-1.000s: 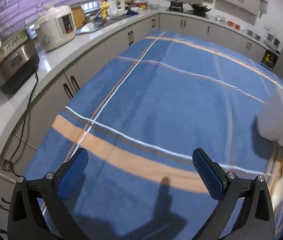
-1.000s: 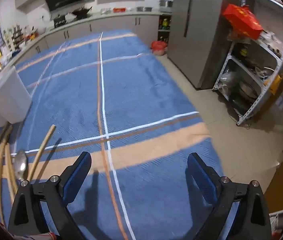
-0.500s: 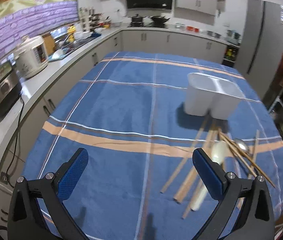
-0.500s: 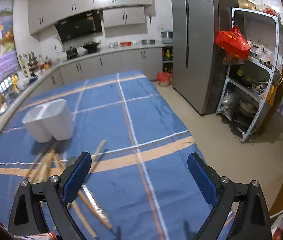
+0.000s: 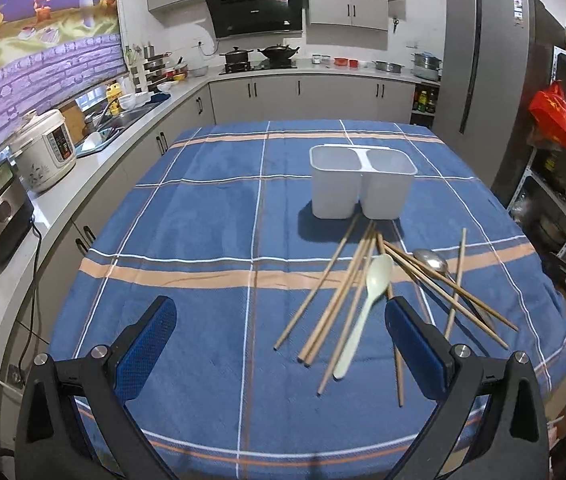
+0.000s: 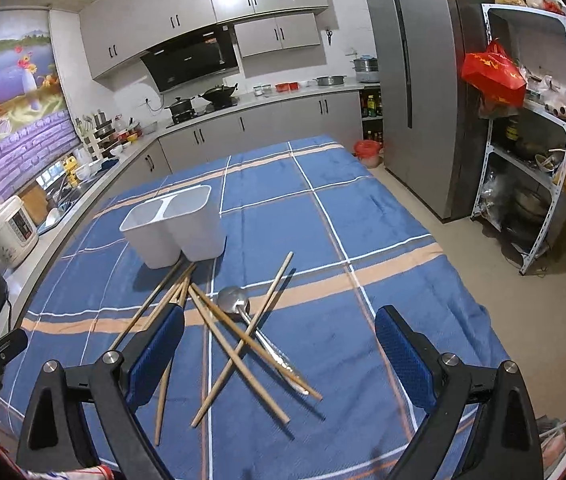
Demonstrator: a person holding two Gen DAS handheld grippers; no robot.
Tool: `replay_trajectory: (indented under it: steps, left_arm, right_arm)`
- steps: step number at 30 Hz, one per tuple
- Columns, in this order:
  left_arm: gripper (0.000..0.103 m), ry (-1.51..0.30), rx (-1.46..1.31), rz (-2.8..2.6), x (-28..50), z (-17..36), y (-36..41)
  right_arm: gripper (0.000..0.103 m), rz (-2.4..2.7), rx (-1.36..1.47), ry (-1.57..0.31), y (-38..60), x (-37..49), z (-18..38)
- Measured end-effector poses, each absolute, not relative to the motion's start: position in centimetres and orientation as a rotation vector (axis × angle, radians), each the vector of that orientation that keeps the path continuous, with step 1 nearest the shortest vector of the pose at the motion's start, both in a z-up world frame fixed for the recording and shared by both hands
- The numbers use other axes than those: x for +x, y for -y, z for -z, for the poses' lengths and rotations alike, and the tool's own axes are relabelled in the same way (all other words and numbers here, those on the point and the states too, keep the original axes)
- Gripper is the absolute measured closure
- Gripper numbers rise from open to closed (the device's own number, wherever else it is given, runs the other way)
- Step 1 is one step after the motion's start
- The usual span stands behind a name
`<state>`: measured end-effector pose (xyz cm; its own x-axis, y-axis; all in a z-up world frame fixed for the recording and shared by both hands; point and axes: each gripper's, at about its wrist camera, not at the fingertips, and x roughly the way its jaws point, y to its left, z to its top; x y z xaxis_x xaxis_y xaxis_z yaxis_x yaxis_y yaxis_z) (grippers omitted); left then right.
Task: Organize utensils
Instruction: 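Move both tools toward the wooden chopsticks beside the white holder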
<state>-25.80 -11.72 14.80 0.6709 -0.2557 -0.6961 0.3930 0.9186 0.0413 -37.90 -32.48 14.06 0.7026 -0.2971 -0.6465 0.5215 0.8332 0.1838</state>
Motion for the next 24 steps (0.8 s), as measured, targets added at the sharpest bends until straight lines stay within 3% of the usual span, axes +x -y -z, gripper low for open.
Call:
replay_trajectory:
  steps: [24]
  left_arm:
    - [0.0,-0.749,0.187,0.388,-28.0,-14.8,12.1]
  right_arm:
    - [0.004,0.438,0.317,-0.643,31.1,-38.5,-14.6]
